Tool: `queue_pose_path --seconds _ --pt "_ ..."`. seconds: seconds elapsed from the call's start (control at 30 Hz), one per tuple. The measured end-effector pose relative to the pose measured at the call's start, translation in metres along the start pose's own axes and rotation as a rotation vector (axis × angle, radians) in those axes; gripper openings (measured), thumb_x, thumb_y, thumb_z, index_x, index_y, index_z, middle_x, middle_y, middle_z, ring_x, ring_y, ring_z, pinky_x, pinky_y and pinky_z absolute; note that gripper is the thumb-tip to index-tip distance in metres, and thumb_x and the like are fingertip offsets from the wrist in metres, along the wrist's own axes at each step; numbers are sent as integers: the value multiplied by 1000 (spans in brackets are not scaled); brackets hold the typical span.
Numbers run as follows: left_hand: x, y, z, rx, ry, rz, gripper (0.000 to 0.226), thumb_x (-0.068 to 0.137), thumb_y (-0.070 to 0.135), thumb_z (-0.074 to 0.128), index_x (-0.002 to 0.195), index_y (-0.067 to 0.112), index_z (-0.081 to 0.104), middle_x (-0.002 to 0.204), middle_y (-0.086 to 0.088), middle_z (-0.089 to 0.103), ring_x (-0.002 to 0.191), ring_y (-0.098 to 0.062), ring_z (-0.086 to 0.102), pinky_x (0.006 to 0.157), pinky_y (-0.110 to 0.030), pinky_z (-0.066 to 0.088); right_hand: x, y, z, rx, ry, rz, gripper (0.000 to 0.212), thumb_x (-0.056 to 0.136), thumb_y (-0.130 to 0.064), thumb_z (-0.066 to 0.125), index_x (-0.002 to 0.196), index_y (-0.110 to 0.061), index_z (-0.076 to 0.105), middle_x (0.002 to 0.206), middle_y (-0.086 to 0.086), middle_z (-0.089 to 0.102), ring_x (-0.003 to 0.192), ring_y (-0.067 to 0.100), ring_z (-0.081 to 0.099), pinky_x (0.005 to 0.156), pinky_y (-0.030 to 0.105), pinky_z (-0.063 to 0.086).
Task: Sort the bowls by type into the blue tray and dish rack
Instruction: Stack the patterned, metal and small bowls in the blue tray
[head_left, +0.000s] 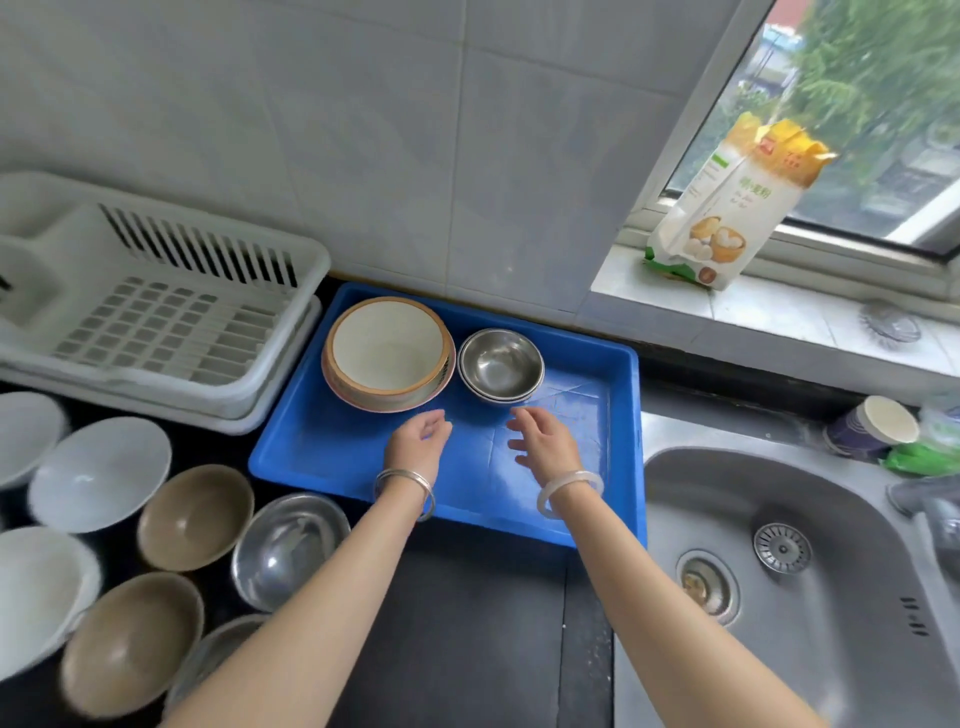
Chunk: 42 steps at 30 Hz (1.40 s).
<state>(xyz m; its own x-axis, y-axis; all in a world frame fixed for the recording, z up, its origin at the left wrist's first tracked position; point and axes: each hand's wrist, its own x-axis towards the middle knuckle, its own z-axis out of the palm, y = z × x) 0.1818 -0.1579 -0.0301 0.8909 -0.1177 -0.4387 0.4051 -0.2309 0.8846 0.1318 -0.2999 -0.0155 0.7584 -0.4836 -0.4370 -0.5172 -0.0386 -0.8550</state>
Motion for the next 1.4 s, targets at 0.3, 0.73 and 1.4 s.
queue_pose_path --seconds 0.3,0.73,1.4 --pt "-112 -60 -114 490 273 61 35 84 8 61 118 15 61 121 -7 63 107 -24 59 92 -32 43 -87 39 87 -445 -346 -111 24 92 -33 46 106 -21 62 100 4 70 93 24 64 86 35 50" --pt "-181 -137 -179 337 765 -128 29 74 -12 58 97 6 61 112 -17 52 91 -34 58 77 -41 47 -92 55 160 -168 -381 272 27 91 -10 55 117 -8 58 103 12 65 68 18 70 58 25 59" --pt "-172 -152 -164 -294 511 -270 13 91 12 51 93 12 64 95 -13 64 86 -25 63 80 -36 55 -148 52 119 -467 -392 -82 9 87 -17 57 86 -18 66 71 2 71 58 12 70 67 31 61"
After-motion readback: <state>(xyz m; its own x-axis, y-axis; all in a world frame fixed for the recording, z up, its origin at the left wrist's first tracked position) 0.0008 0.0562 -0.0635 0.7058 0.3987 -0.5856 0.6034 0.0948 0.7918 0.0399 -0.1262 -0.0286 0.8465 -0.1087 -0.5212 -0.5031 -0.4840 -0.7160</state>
